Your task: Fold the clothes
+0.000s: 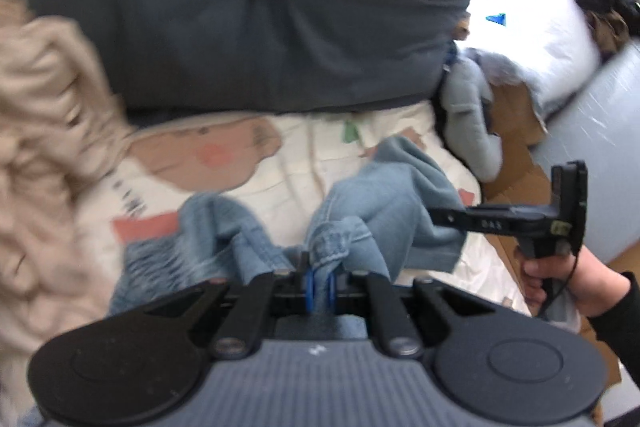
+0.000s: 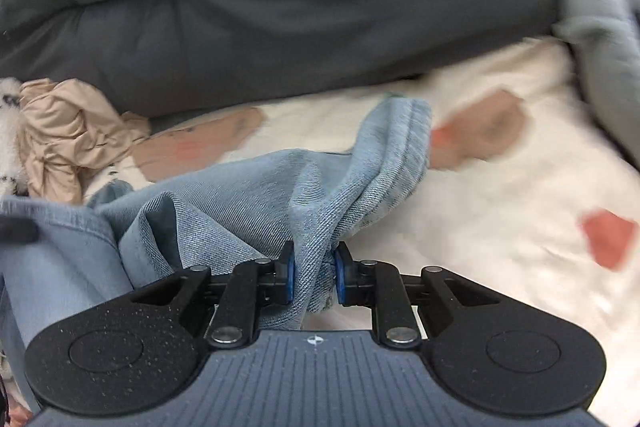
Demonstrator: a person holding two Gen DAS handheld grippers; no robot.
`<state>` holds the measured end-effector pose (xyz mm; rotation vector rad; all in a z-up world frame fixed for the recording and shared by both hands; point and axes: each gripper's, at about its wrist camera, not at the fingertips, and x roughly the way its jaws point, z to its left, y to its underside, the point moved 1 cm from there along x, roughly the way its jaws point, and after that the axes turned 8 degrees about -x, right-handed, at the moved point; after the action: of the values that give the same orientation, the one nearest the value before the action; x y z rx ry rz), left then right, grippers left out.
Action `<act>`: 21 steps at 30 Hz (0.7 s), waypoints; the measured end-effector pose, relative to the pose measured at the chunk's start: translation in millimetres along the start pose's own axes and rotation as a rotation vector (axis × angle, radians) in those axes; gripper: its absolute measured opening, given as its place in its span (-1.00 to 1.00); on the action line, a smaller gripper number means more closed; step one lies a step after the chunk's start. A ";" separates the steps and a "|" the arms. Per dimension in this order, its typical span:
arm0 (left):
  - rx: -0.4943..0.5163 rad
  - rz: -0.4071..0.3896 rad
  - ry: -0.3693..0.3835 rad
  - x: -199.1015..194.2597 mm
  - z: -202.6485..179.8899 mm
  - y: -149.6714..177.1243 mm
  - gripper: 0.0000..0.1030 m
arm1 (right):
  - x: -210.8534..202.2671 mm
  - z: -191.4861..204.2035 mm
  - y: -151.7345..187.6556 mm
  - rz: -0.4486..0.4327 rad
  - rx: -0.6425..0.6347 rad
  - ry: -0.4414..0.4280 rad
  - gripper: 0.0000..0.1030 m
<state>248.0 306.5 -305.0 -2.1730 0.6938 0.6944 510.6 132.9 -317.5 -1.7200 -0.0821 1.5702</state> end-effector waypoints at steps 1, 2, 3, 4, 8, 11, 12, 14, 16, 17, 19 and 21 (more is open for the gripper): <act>0.014 0.002 0.011 4.1 -4.9 -2.9 -0.86 | -8.8 -8.2 5.7 -0.002 0.016 0.017 -0.64; 0.025 0.006 0.022 9.3 -9.5 -5.4 -0.86 | -17.5 -16.5 11.8 -0.005 0.032 0.035 -0.64; 0.037 0.010 0.033 14.9 -14.0 -7.7 -0.85 | -26.3 -24.6 17.8 -0.010 0.048 0.053 -0.64; 0.048 0.014 0.044 20.5 -18.6 -10.1 -0.86 | -34.7 -32.7 24.2 -0.013 0.064 0.074 -0.64; 0.106 0.039 0.085 48.4 -37.9 -21.3 -0.86 | -66.7 -60.8 52.1 -0.018 0.107 0.177 -0.64; 0.152 0.074 0.104 76.4 -52.6 -27.4 -0.86 | -89.0 -82.1 80.6 0.006 0.136 0.257 -0.65; 0.172 0.087 0.107 86.3 -58.1 -29.1 -0.86 | -96.8 -89.5 90.9 0.015 0.155 0.281 -0.65; 0.204 0.113 0.120 105.6 -68.3 -30.9 -0.85 | -112.5 -103.6 111.7 0.032 0.192 0.329 -0.65; 0.230 0.139 0.130 123.3 -78.1 -29.7 -0.85 | -127.8 -109.9 133.5 0.041 0.231 0.377 -0.65; 0.242 0.152 0.130 131.4 -84.1 -28.3 -0.85 | -136.4 -112.5 143.6 0.043 0.253 0.399 -0.65; 0.264 0.170 0.134 144.0 -93.1 -25.3 -0.85 | -153.7 -117.6 163.8 0.045 0.297 0.443 -0.65; 0.284 0.187 0.139 156.0 -101.3 -22.2 -0.85 | -168.0 -121.4 182.2 0.049 0.335 0.484 -0.65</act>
<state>399.2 200.9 -338.2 -1.9225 1.0146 0.5064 495.7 -141.7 -295.0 -1.7845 0.4430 1.0863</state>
